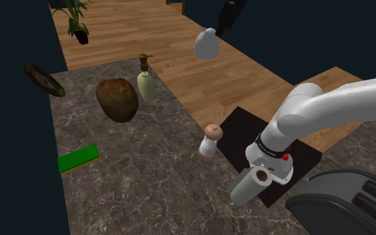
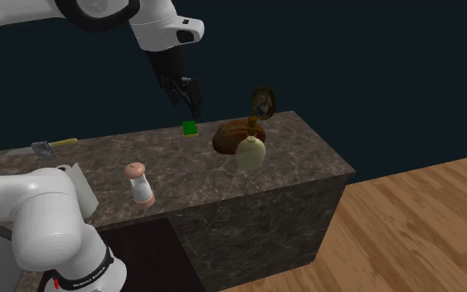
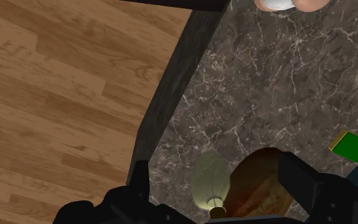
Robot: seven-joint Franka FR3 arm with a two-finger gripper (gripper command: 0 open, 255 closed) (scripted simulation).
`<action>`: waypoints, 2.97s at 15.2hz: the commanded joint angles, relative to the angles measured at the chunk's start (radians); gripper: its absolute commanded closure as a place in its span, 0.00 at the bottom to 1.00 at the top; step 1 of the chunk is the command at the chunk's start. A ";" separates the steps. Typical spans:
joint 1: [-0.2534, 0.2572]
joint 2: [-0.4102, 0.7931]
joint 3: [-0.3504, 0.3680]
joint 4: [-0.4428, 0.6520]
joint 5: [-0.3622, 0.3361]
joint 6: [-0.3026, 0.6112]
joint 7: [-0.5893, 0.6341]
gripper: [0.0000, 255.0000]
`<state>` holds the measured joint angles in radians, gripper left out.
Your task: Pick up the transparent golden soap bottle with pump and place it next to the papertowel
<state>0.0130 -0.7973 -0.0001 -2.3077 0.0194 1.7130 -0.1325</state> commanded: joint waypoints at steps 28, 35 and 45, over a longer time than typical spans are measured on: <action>-0.052 0.850 0.241 0.182 -0.101 0.783 0.580 0.00; -0.039 0.973 0.230 0.237 -0.161 0.853 0.644 0.00; -0.036 1.003 0.225 0.242 -0.175 0.877 0.654 0.00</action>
<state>-0.0226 0.2061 0.2253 -2.0655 -0.1558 2.5895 0.5217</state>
